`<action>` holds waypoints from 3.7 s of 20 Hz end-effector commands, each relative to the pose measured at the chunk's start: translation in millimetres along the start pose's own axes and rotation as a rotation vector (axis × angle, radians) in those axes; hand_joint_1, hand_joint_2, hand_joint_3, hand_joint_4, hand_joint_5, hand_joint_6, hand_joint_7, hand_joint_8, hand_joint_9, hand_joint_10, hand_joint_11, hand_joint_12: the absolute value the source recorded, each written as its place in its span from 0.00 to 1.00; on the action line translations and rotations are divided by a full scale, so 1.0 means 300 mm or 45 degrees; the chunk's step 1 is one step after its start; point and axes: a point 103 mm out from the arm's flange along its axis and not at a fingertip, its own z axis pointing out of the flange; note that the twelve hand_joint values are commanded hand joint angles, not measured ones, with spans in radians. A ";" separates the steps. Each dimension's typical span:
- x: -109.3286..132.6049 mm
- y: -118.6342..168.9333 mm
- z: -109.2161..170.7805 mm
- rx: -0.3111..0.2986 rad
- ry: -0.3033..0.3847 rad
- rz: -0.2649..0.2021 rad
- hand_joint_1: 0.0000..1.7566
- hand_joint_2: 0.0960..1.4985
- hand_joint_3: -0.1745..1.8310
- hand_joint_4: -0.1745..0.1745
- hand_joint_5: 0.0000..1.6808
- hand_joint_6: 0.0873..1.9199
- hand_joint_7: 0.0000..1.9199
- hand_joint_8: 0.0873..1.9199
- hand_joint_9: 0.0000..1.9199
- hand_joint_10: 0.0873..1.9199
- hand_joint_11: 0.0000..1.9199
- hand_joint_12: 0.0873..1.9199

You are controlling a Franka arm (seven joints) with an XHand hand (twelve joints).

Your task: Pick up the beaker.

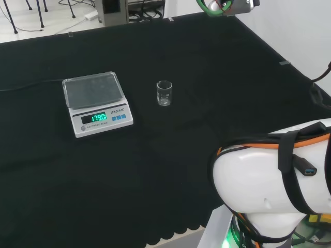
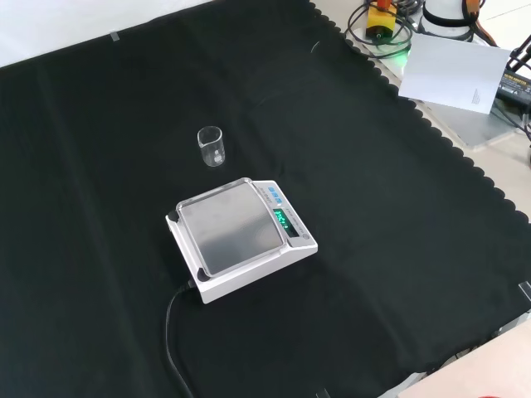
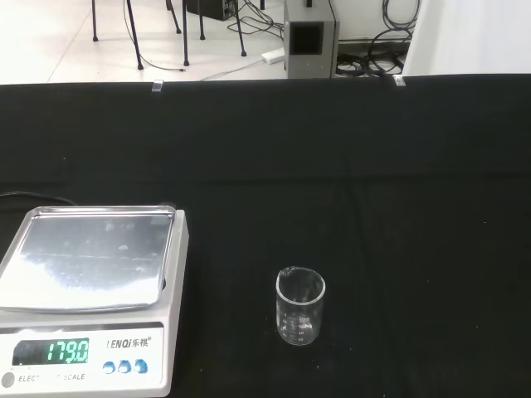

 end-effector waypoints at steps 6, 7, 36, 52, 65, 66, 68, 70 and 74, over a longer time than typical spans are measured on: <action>0.020 0.036 -0.157 -0.139 0.086 0.000 0.46 0.68 0.11 0.42 0.40 0.37 0.33 0.34 0.42 0.34 0.19 0.70; 0.026 0.064 -0.141 -0.125 0.093 -0.006 0.46 0.68 0.11 0.42 0.40 0.36 0.33 0.34 0.42 0.34 0.19 0.70; 0.075 0.374 0.353 0.156 0.050 -0.028 0.47 0.49 0.40 0.35 0.43 0.37 0.35 0.34 0.43 0.34 0.20 0.70; 0.133 0.511 0.544 0.460 -0.089 -0.065 0.38 0.40 0.30 0.47 0.13 0.04 0.03 0.33 0.07 0.42 0.00 0.72; 0.134 0.549 0.692 0.553 -0.080 -0.097 0.41 0.42 0.31 0.45 0.17 0.02 0.04 0.33 0.09 0.42 0.00 0.73; 0.133 0.551 0.698 0.558 -0.080 -0.097 0.41 0.42 0.31 0.45 0.17 0.02 0.04 0.33 0.10 0.42 0.00 0.73; 0.131 0.561 0.715 0.570 -0.082 -0.096 0.41 0.42 0.31 0.45 0.17 0.01 0.05 0.33 0.10 0.42 0.00 0.74; 0.129 0.574 0.737 0.583 -0.087 -0.093 0.41 0.42 0.31 0.44 0.18 0.01 0.05 0.33 0.10 0.42 0.00 0.74; 0.116 0.605 0.779 0.619 -0.101 -0.083 0.42 0.42 0.31 0.44 0.18 0.01 0.05 0.33 0.11 0.42 0.00 0.75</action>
